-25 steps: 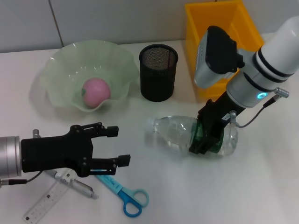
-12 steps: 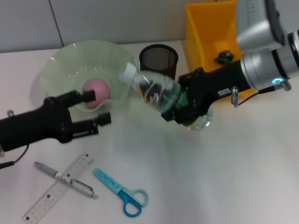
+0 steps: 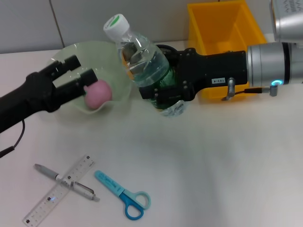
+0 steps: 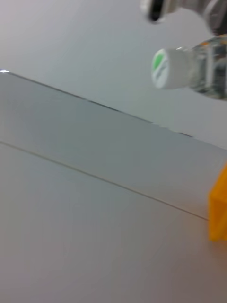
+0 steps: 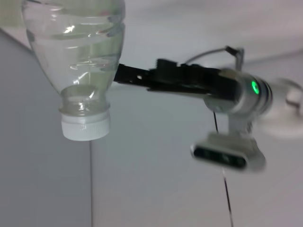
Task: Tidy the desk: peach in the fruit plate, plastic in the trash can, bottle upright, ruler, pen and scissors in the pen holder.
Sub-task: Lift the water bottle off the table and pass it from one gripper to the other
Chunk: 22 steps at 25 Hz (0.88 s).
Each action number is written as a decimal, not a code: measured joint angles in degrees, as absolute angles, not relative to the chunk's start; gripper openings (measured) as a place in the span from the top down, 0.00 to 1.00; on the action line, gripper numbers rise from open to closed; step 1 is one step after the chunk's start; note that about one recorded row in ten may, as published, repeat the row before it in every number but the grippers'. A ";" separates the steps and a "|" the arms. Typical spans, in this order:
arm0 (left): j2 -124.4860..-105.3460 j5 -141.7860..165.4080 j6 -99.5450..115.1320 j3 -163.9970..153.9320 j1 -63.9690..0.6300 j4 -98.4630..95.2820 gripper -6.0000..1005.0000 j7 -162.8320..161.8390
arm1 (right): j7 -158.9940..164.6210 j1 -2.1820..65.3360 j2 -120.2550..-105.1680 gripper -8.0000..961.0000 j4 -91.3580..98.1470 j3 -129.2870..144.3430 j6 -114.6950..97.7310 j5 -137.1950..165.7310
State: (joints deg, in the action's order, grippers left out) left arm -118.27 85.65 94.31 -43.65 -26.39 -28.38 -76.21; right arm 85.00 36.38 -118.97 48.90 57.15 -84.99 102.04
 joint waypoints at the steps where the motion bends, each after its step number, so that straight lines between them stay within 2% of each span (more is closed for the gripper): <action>1: -118.31 84.28 94.81 -43.63 -26.52 -27.81 0.19 -76.24 | 84.03 36.42 -118.97 0.20 47.72 57.23 -85.00 100.93; 22: -118.69 79.14 99.09 -44.78 -30.94 -21.62 0.28 -73.54 | 76.88 40.74 -119.43 0.20 36.77 60.32 -84.77 95.80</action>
State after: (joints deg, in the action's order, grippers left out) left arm -118.69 79.14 99.09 -44.78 -30.94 -21.62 -73.54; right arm 76.88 40.74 -119.43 36.77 60.32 -84.77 95.80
